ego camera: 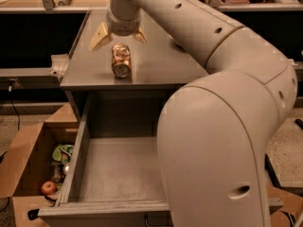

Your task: Place orange can into top drawer

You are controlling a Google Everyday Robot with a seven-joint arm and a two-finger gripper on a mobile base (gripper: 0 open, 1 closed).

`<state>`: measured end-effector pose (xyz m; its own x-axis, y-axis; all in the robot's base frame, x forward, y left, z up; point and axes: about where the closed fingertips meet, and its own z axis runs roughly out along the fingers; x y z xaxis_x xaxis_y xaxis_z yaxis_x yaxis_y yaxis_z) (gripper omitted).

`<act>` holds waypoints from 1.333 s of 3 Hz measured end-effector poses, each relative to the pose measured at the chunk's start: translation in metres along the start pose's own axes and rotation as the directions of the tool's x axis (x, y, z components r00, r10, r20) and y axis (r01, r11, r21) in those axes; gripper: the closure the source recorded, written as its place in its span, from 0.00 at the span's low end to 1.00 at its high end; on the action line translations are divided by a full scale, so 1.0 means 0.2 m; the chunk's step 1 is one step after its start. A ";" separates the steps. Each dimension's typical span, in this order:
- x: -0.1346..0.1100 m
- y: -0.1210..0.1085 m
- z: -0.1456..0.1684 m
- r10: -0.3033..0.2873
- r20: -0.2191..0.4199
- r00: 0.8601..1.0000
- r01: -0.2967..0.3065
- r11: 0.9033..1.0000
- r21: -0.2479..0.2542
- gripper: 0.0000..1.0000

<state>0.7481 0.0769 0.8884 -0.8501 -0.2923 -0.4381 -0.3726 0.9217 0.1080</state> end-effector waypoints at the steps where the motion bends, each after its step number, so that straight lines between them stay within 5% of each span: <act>1: 0.01 -0.01 0.11 0.023 -0.034 0.999 -0.024 0.999 -0.022 0.00; 3: 0.02 -0.02 0.22 0.033 -0.060 0.998 -0.034 0.999 -0.014 0.50; 4: 0.00 0.03 0.09 -0.003 0.004 1.000 0.003 0.999 -0.053 0.73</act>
Offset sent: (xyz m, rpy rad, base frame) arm 0.0205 0.0053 -0.0482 -0.0042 0.0799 -0.0261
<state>0.7531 0.0863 0.8737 -0.8477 -0.2940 -0.4416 -0.3945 0.9058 0.1542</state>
